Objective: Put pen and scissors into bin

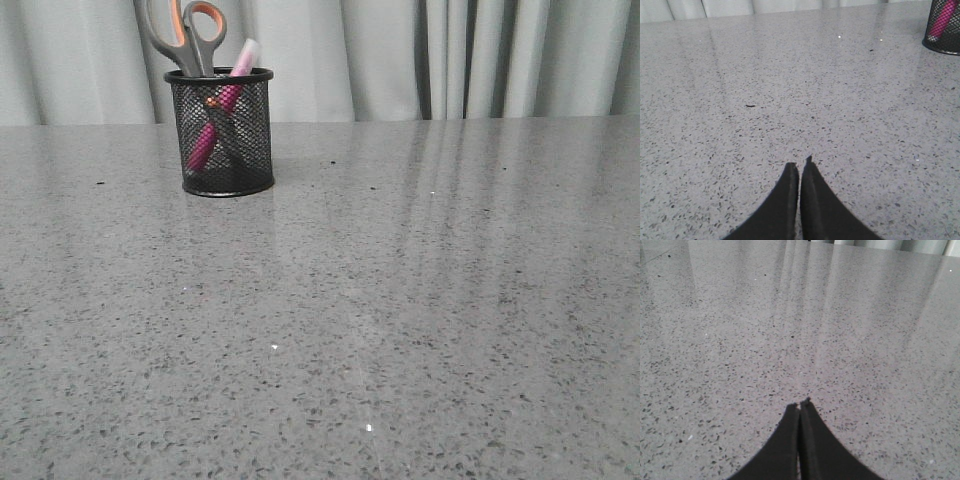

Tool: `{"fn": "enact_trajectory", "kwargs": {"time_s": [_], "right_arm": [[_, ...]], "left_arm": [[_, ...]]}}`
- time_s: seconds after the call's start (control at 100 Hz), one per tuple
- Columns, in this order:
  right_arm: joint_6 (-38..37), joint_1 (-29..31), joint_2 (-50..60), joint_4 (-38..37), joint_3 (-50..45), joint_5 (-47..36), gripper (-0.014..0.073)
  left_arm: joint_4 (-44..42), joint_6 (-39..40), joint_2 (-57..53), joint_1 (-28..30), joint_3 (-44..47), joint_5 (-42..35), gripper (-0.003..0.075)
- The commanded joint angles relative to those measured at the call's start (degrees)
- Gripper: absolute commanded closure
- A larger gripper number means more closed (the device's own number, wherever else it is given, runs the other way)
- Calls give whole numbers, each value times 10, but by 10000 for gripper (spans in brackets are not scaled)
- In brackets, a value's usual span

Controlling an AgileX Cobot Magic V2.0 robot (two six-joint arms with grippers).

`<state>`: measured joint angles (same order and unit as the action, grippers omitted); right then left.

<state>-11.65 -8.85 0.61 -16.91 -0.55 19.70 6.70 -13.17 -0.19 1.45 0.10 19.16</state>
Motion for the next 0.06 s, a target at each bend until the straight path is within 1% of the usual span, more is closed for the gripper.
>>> {"fn": "enact_trajectory", "kwargs": {"time_s": [0.0,0.05], "right_arm": [[1,4,11,-4,-9,-22,662],[1,4,11,-4,-9,-22,662]], "left_arm": [[2,5,-19,1,25,-28,739],[2,5,-19,1,25,-28,739]]}}
